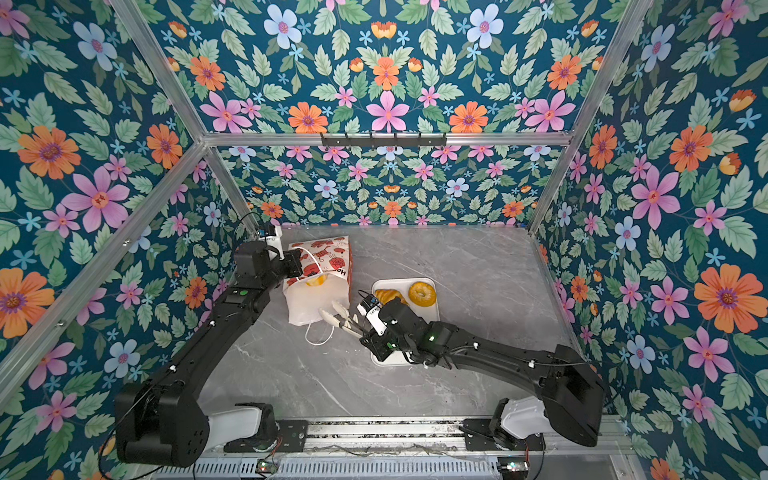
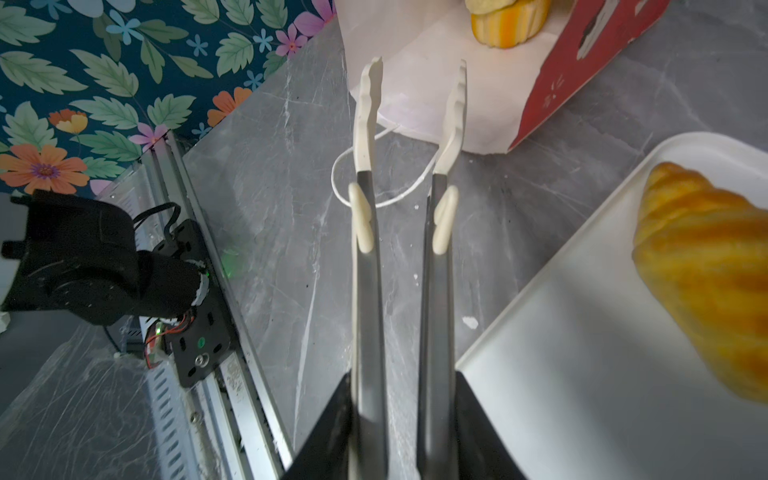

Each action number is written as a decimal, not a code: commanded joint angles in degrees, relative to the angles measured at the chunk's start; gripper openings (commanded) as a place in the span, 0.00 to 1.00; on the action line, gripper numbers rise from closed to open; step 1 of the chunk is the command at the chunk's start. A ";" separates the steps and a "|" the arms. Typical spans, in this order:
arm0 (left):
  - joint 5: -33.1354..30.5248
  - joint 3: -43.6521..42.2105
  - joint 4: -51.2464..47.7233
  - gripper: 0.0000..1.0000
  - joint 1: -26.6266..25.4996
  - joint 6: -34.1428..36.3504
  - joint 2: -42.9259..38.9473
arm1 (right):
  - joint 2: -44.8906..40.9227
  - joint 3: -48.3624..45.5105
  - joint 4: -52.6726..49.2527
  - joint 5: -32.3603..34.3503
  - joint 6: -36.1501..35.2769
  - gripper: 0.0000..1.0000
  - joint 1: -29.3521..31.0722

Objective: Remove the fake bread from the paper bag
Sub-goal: 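Reach the open tongs with the right gripper into the paper bag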

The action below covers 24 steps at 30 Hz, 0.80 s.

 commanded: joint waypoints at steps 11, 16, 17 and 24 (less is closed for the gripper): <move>0.66 3.09 -3.29 0.00 -1.59 -0.33 -0.07 | 10.93 6.88 6.69 9.44 -8.04 0.40 0.18; 1.09 3.33 -3.39 0.00 -2.09 -0.53 0.50 | 15.05 8.97 8.33 14.14 -11.79 0.41 0.18; 1.12 3.43 -3.47 0.00 -2.11 -0.52 0.63 | 16.76 9.67 8.29 14.78 -12.63 0.41 0.18; 1.03 3.92 -3.52 0.00 -2.24 -0.32 1.32 | 22.36 14.28 10.00 17.86 -16.08 0.43 0.18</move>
